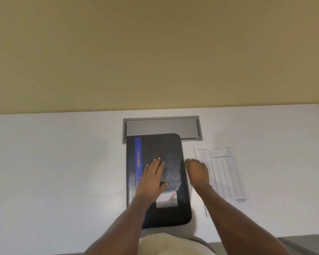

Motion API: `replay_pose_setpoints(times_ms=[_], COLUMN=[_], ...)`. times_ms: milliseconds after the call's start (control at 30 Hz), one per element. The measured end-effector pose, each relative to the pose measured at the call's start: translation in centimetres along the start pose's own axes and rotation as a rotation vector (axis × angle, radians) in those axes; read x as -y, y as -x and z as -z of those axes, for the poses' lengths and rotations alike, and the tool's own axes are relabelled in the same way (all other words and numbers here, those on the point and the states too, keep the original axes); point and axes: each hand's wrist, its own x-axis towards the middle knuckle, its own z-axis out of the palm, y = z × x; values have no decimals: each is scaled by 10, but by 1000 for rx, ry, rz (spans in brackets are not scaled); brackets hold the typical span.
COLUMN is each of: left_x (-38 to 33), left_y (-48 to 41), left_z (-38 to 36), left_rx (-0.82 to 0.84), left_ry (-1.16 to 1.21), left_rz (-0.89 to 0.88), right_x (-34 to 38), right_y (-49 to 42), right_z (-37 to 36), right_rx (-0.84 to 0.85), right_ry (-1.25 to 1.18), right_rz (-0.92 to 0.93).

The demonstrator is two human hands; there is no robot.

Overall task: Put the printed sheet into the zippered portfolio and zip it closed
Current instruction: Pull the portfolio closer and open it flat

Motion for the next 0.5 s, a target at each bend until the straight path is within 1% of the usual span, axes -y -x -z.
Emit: replay_pose_setpoints(times_ms=[100, 233, 367, 500], left_x=[-8, -11, -9, -10], left_y=[26, 56, 80, 89], left_z=[-26, -50, -65, -70], left_rx=[79, 182, 246, 269], left_ry=[-72, -133, -223, -300], left_rz=[-88, -111, -56, 17], right_x=[-1, -2, -3, -5], right_y=[1, -1, 0, 3], right_z=[0, 0, -1, -6], right_rx=[4, 7, -8, -19], right_ry=[-1, -23, -50, -43], right_rz=[-32, -64, -68, -52])
